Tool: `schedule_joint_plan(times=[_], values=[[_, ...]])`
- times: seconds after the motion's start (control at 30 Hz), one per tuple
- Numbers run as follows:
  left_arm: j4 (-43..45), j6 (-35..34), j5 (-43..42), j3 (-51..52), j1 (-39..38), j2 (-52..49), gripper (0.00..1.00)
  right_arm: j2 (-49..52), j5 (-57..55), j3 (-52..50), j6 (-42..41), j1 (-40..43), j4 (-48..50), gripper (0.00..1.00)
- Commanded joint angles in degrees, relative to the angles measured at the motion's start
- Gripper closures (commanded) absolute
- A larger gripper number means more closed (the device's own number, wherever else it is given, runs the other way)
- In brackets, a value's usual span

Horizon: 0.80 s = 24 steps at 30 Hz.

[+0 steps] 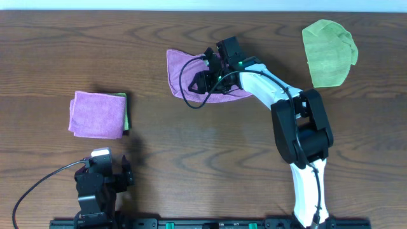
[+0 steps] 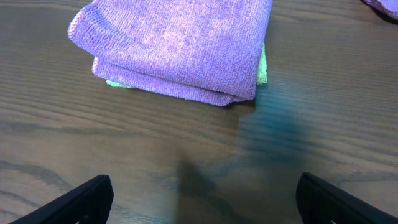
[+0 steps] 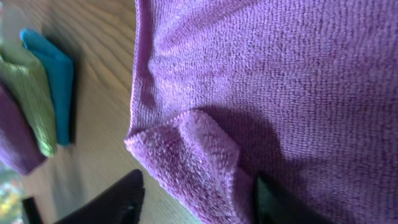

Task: Fold the cloth
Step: 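Spread the pink cloth flat by pulling its edge with the right gripper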

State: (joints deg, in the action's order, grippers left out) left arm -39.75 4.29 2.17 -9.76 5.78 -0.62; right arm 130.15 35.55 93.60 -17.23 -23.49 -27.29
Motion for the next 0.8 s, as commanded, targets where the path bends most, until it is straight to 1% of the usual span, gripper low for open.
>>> schedule_joint_plan(times=[0.0,0.07,0.1,0.13,0.3,0.47,0.57,0.77], values=[[-0.7,-0.4,0.8,0.6,-0.2,0.4,0.05,0.7,-1.3,1.2,0.7,-0.2,-0.8,0.69],[-0.7,-0.5,0.8,0.6,-0.2,0.4,0.05,0.7,-1.5,1.2,1.4,-0.2,-1.3,0.88],[-0.7,-0.5,0.8,0.6,-0.2,0.4,0.05,0.7,-1.4,1.2,1.5,-0.2,-1.7,0.95],[-0.7,-0.5,0.8,0.6,-0.2,0.4,0.05,0.7,-1.4,1.2,1.5,-0.2,-2.1,0.99],[-0.7,-0.5,0.8,0.6,-0.2,0.4,0.05,0.6,0.6,1.2,2.6,-0.2,-3.9,0.99],[-0.7,-0.5,0.8,0.6,-0.2,0.4,0.05,-0.4,0.9,1.3,4.7,-0.6,-8.3,0.99],[-0.7,-0.4,0.8,0.6,-0.2,0.4,0.05,-2.3,0.8,1.2,6.9,-1.6,-10.5,0.99],[-0.7,-0.4,0.8,0.6,-0.2,0.4,0.05,-3.1,0.7,1.2,8.2,-4.1,-15.6,0.99]])
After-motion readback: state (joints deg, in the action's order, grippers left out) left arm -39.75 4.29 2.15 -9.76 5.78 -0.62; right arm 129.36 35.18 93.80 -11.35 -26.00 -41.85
